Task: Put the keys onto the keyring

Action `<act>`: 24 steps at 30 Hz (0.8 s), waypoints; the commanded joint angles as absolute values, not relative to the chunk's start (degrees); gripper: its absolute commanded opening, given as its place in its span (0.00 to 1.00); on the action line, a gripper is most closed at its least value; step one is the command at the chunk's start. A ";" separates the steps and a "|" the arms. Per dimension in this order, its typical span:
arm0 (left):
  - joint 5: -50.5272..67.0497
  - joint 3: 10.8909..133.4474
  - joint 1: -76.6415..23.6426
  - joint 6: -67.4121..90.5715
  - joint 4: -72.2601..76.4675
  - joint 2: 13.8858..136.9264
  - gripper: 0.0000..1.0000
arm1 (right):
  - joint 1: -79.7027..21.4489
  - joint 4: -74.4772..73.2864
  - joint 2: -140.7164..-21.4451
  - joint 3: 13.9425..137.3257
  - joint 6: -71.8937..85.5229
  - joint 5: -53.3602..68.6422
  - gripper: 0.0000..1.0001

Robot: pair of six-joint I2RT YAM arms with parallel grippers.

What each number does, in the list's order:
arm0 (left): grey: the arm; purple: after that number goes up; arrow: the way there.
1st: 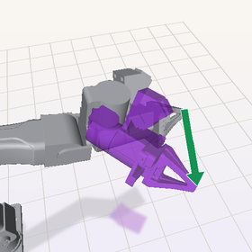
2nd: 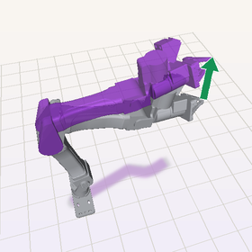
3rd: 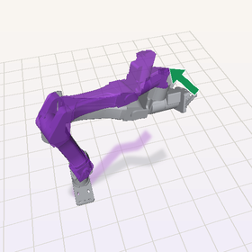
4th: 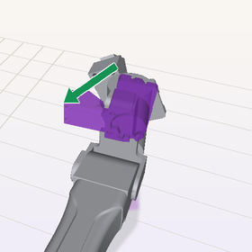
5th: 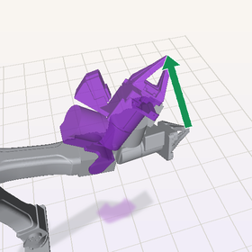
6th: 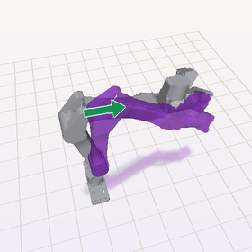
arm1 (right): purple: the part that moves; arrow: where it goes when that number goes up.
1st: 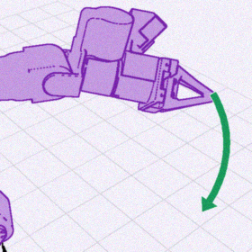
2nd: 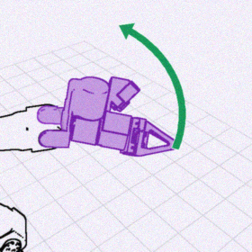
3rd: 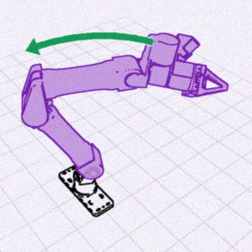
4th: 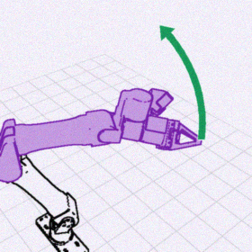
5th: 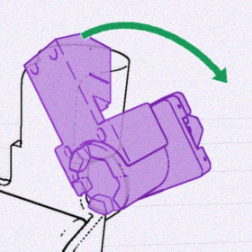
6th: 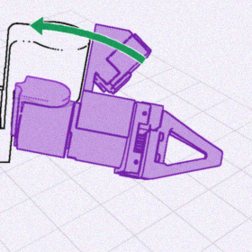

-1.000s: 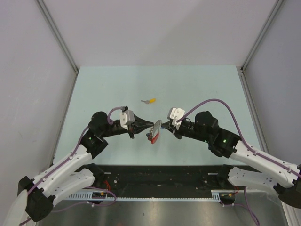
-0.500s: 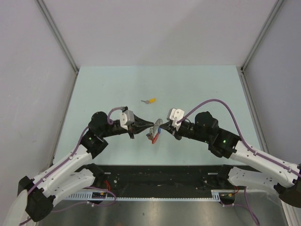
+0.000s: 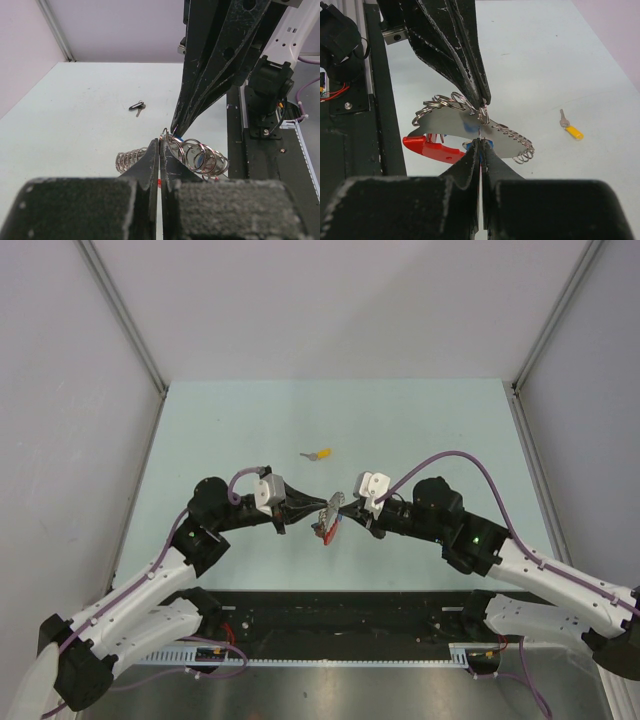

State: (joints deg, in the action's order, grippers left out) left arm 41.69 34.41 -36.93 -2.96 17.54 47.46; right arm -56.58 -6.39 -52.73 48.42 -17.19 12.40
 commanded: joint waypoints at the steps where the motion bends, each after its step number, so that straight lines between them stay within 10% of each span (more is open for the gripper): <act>1: 41.75 34.45 -36.56 -2.37 21.01 46.41 0.00 | -56.95 -5.89 -52.91 49.75 -17.67 12.22 0.00; 24: 43.07 34.54 -36.56 -2.20 21.01 46.85 0.00 | -56.95 -5.19 -52.56 49.75 -16.26 9.93 0.00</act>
State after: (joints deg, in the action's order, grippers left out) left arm 41.85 34.41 -36.93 -2.96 17.76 47.46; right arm -56.64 -6.96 -53.04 48.42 -16.93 10.83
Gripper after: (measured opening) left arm 0.003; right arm 0.007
